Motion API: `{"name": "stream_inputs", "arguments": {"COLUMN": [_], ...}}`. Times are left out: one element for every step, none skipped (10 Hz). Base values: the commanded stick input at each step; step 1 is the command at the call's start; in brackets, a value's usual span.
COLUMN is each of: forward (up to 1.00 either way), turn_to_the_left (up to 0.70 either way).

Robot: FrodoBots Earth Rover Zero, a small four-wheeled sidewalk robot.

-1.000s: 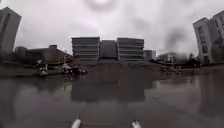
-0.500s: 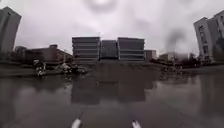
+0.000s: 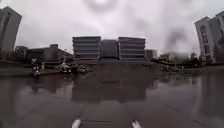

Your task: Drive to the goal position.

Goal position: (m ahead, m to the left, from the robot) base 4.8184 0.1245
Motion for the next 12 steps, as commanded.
{"name": "stream_inputs", "arguments": {"forward": [0.7,0.7,0.7,0.7,0.7,0.7,0.7,0.7,0.7,0.7,0.7,0.7], "turn_to_the_left": [0.0,0.0,0.0,0.0,-0.01,-0.13,-0.28,-0.3,0.0,0.0,0.0,0.0]}}
